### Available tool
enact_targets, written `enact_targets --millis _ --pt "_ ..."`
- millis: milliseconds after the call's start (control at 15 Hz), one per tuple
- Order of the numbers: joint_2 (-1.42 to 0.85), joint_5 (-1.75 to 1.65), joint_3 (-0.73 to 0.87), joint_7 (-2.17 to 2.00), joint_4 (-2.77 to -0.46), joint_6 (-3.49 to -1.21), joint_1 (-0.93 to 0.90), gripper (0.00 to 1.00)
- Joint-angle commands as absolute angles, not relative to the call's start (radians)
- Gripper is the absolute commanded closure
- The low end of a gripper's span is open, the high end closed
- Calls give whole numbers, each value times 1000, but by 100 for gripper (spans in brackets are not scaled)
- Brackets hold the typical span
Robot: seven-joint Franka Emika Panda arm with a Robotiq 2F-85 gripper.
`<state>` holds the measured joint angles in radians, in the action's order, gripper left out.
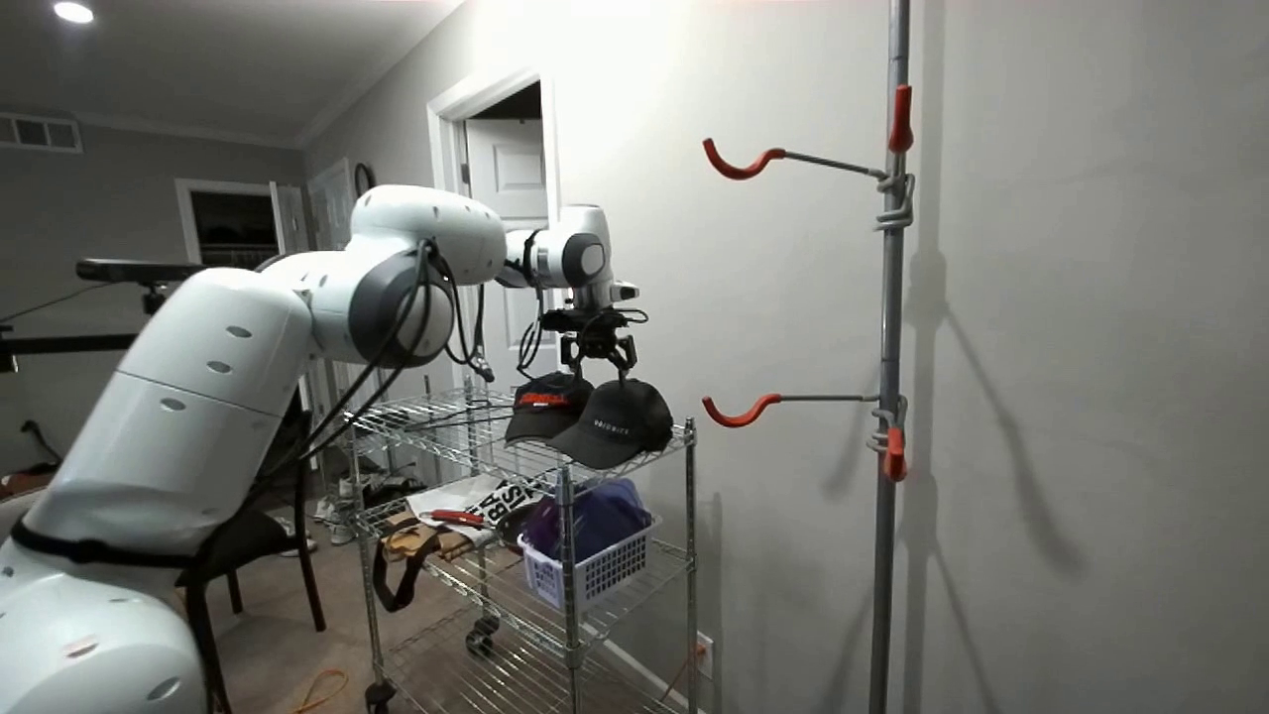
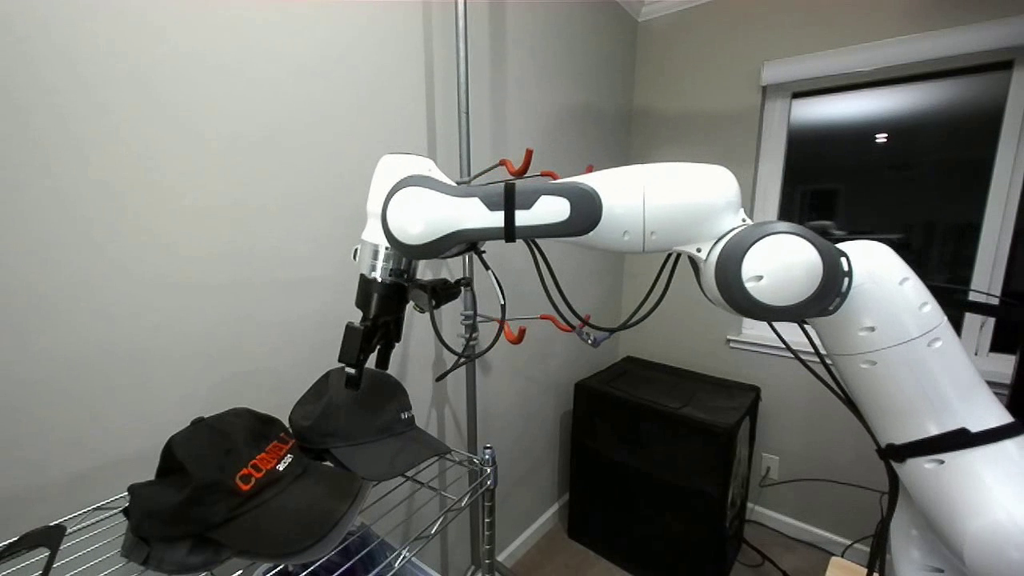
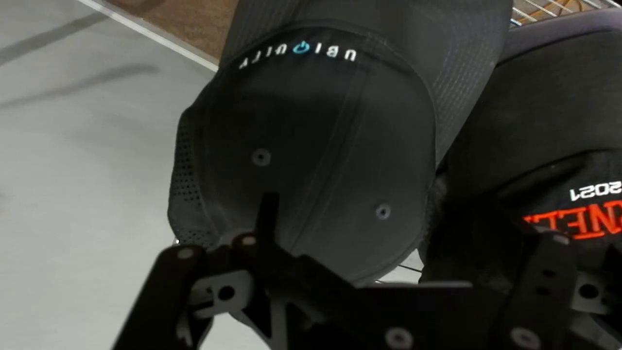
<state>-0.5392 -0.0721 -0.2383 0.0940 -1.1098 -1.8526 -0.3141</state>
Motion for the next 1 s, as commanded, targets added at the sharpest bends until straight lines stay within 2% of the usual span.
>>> enact_targets --millis 0,67,133,200,333,467,533,800,867,933 --pt "-619 -77 -218 135 -979 -1773 -342 0" --pt "-625 -88 -229 133 -974 -1773 -335 0" --pt "-634 -90 -227 135 -959 -1765 -337 5" --pt "-642 -90 -228 138 -946 -1757 -336 26" --pt "-657 -98 -228 146 -924 -1741 -338 31" --pt "-671 -106 -229 160 -909 -1717 -341 42" --pt "-677 -107 -230 164 -899 -1698 -343 11" --pt "-695 -138 -224 197 -869 -1652 -356 0" --pt "-699 -140 -228 209 -866 -1652 -356 36" --pt "-702 -148 -227 217 -861 -1651 -359 32"
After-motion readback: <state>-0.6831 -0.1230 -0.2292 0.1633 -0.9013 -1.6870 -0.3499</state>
